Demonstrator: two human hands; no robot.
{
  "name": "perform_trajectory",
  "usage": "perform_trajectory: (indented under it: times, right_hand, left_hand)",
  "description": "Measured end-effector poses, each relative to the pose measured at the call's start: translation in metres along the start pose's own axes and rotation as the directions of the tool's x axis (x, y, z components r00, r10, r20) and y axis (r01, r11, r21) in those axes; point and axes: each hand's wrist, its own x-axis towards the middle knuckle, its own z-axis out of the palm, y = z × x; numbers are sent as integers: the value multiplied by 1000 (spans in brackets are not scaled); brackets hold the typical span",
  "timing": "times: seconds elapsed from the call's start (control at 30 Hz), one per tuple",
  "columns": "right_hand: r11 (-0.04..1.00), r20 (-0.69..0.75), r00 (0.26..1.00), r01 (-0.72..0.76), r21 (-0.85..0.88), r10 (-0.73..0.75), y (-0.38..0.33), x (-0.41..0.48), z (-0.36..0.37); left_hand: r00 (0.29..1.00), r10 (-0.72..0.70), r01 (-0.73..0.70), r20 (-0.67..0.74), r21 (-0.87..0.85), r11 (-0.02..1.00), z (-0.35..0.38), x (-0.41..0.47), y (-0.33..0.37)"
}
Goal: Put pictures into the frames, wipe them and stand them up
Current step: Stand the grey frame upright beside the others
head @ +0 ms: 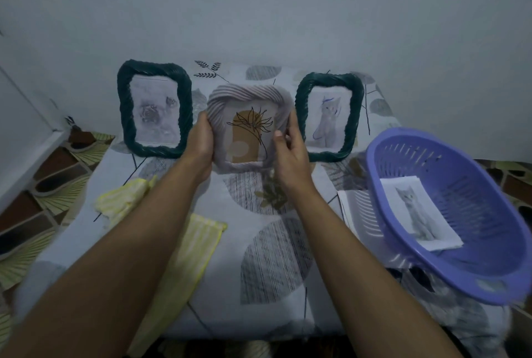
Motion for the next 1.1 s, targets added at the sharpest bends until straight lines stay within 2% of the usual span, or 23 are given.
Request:
perform_trajectory:
  times: [0.23,0.37,0.5,1.1]
  right_hand:
    - [999,9,999,-37,6,37,6,32,3]
    - [994,-37,994,-106,40,107,11,37,7]
    - [987,-65,987,-139,81,145,15,40,10]
    - [978,-16,980,-198,-63,197,11,36,13]
  left_hand:
    - [999,-7,9,36,-45,999,8,42,0]
    - [1000,-25,25,9,-89,996,11,55,-1]
    - [1000,-31,31,-1,-49,998,13,67,0]
    - [993,-122,122,-9,-1,993,15,71,-1]
